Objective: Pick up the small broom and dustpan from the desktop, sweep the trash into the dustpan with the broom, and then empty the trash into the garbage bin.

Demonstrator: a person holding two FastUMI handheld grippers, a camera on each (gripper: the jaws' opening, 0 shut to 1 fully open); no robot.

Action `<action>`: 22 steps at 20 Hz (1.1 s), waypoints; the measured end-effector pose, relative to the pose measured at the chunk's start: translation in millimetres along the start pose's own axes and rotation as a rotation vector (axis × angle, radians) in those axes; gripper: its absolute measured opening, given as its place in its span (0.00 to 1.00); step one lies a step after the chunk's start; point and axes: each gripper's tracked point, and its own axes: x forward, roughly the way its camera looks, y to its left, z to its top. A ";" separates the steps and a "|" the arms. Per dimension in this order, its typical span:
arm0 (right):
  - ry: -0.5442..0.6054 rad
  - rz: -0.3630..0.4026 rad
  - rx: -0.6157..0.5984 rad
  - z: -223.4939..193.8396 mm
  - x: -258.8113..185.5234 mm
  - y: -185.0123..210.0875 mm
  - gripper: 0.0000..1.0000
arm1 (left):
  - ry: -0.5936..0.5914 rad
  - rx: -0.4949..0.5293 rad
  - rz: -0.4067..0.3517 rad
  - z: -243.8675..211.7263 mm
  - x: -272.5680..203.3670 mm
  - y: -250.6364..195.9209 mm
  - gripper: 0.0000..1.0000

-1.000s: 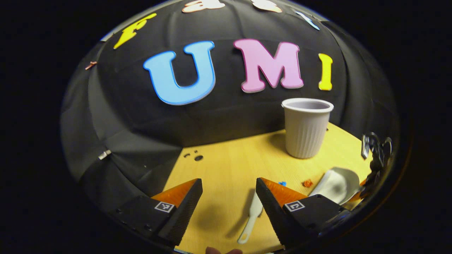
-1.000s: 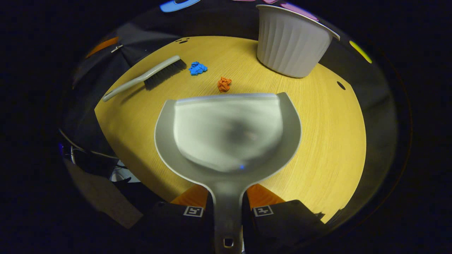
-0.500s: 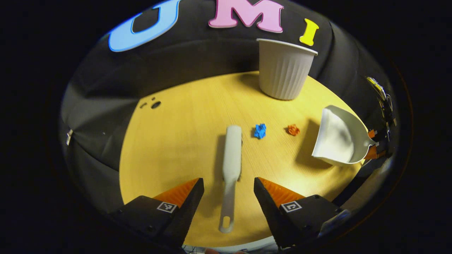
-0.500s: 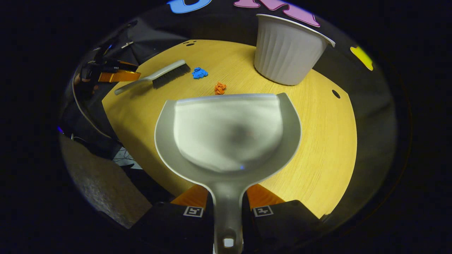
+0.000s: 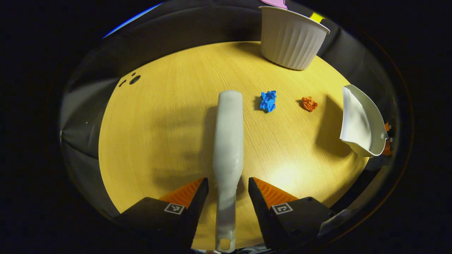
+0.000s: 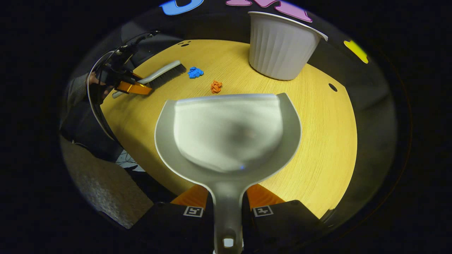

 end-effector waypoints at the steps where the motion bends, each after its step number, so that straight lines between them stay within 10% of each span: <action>1: 0.003 0.004 0.004 0.7 1.0 0.6 0.36 | 0.009 -0.001 0.003 -0.8 2.6 -0.7 0.67; 9: 0.042 0.053 0.002 6.0 1.6 11.8 0.38 | 0.027 0.045 0.023 3.9 9.0 0.2 0.27; 13: 0.121 0.055 0.002 5.4 -0.9 11.3 0.36 | -0.010 0.105 0.162 34.5 7.1 21.5 0.26; 22: 0.211 0.033 -0.128 5.9 14.0 -1.3 0.36 | -0.016 0.185 0.067 82.8 31.9 -31.8 0.26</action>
